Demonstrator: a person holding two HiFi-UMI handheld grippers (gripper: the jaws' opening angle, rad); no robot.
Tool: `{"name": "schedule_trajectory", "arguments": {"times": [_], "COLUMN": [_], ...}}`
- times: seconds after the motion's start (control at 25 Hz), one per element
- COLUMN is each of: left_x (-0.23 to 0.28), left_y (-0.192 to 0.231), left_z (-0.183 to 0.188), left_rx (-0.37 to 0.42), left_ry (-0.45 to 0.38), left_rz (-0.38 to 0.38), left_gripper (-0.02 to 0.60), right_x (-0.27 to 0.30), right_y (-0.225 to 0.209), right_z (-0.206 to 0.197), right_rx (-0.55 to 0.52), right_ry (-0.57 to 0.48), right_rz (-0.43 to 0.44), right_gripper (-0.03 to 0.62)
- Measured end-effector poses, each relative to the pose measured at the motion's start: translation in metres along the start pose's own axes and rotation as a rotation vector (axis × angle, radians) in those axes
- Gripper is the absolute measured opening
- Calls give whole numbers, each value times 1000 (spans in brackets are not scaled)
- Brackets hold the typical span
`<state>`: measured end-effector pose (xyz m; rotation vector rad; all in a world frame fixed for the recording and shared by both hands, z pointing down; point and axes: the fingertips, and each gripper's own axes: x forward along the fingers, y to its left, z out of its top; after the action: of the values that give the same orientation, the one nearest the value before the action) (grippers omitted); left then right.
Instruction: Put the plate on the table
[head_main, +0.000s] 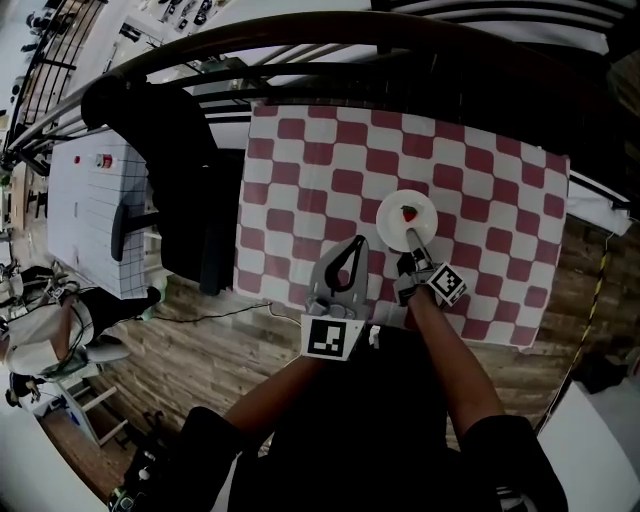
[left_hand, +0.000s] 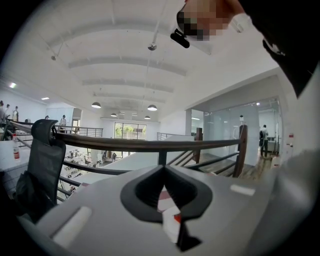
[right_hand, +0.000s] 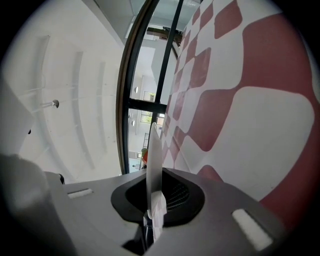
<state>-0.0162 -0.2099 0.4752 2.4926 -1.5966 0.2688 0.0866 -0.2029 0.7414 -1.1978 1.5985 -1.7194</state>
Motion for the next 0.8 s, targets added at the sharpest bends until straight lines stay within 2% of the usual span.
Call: {"name": "schedule_trajectory", "arguments": {"times": [0.04, 0.16, 0.36, 0.6, 0.8], "left_x": [-1, -4, -7, -15, -12], "left_y": [0, -2, -8, -31, -39], "left_z": [1, 3, 1, 4, 3], "left_rx": [0, -8, -7, 117, 121], "left_ry": [-2, -13, -19, -21, -11], "left_rz": [0, -2, -22, -89, -99], "left_gripper": [9, 9, 9, 9, 9], "right_x": [0, 5, 9, 9, 9], "right_y": [-3, -1, -4, -13, -18], "right_z": [0, -1, -13, -21, -19], "right_rx": [18, 63, 66, 98, 100], "right_ry": [-9, -33, -1, 1, -13], "right_rz": [-11, 32, 20, -16, -30], "right_gripper": [11, 11, 11, 11, 11]}}
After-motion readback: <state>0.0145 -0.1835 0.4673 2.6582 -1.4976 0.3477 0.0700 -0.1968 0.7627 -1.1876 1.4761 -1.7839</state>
